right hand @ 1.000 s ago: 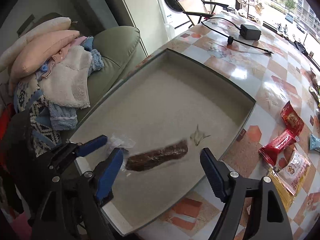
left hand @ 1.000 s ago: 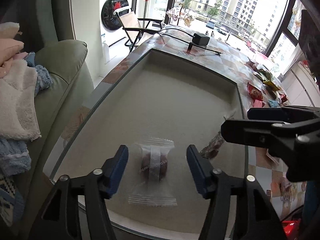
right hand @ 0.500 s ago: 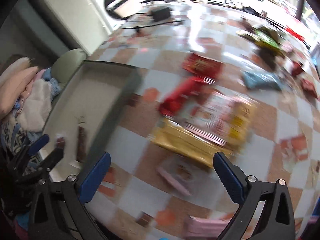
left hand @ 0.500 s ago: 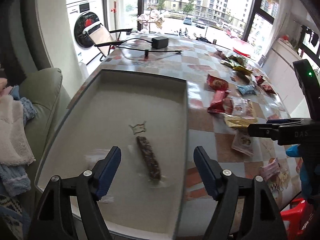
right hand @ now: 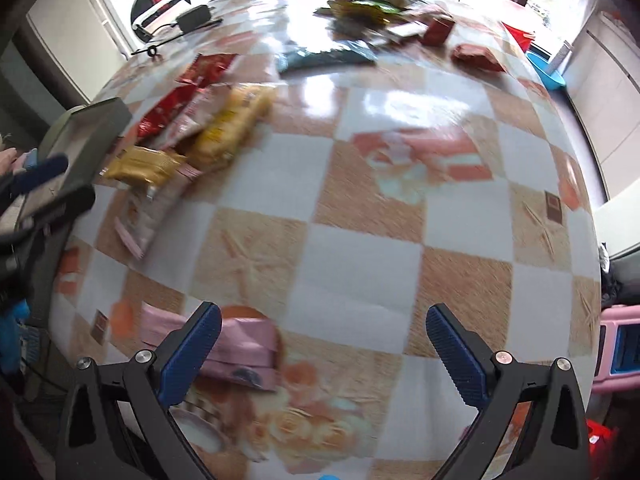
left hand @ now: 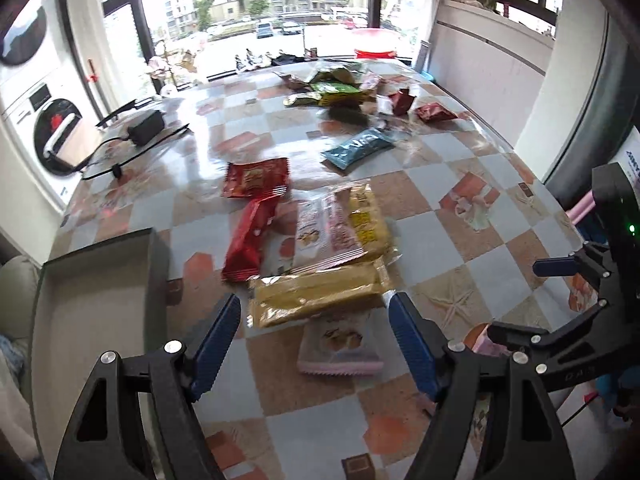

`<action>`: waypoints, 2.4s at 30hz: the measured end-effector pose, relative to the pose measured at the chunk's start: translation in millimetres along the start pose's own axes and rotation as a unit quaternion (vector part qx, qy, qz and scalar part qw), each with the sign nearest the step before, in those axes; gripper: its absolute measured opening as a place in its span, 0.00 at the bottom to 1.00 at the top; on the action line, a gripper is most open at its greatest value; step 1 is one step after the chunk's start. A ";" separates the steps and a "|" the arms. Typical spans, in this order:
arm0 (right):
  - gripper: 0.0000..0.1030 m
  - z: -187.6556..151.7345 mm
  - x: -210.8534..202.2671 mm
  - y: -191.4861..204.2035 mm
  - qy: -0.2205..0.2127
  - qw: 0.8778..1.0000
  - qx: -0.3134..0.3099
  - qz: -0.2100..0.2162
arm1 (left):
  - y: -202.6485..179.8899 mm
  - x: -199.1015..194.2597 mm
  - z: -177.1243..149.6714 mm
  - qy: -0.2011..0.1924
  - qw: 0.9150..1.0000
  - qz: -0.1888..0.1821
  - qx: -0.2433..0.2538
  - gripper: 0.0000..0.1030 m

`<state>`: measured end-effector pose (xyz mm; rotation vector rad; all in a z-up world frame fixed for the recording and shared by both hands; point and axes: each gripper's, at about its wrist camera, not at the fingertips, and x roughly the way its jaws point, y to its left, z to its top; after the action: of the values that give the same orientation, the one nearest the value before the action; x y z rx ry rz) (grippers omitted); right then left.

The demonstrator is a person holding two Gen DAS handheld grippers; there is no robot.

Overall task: Organize snacks
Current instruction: 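Close left tool on gold packet while right tool moves to pink bar, then lift gold packet with left tool while right tool grasps pink bar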

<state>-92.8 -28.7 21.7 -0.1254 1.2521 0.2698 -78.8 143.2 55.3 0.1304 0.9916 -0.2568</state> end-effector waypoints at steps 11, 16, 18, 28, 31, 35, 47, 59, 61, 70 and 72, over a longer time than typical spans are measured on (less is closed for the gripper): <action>1.00 -14.3 5.2 -10.0 -0.026 0.999 -0.028 -0.031 | -3.7 26.4 -1.9 0.046 0.998 -0.014 -0.039 0.47; 1.00 -17.3 7.1 -8.4 -0.047 0.998 -0.030 -0.028 | -8.8 8.8 -30.6 0.051 0.996 -0.037 -0.064 0.18; 1.00 -20.4 6.2 -9.6 -0.054 0.998 -0.034 -0.027 | -9.2 -3.2 -31.1 0.031 0.999 -0.005 -0.043 0.32; 1.00 -19.8 5.8 -8.4 -0.065 0.997 -0.035 -0.027 | 66.8 40.2 5.0 0.113 0.913 -0.047 -0.389 0.81; 1.00 -19.5 5.9 -8.5 -0.066 0.997 -0.036 -0.026 | 67.7 57.8 1.4 0.128 0.886 -0.037 -0.445 0.81; 1.00 -20.7 5.4 -8.3 -0.071 0.996 -0.038 -0.025 | 55.7 56.5 13.0 0.118 0.897 -0.006 -0.427 0.73; 1.00 -24.7 4.5 -9.2 -0.089 0.994 -0.056 -0.019 | 55.5 29.7 -27.5 0.085 0.932 -0.090 -0.342 0.17; 1.00 -24.7 -24.3 28.5 -0.087 0.983 -0.160 0.035 | 43.9 6.7 -34.2 0.056 0.969 -0.084 -0.225 0.18; 1.00 -29.1 -22.3 52.0 -0.083 0.973 -0.212 0.025 | 38.9 12.3 -29.6 0.076 0.973 -0.081 -0.203 0.36; 1.00 -18.3 12.0 86.7 -0.037 0.963 -0.265 0.018 | 12.8 41.6 -13.6 0.110 0.981 -0.051 -0.154 0.59; 0.99 -14.7 15.6 81.9 -0.023 0.969 -0.246 0.028 | 3.7 46.3 -7.0 0.116 0.984 -0.032 -0.133 0.59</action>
<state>-123.9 48.6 6.7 -0.5087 1.1234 0.6274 -59.4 141.1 12.6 -0.1189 1.2546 -0.1675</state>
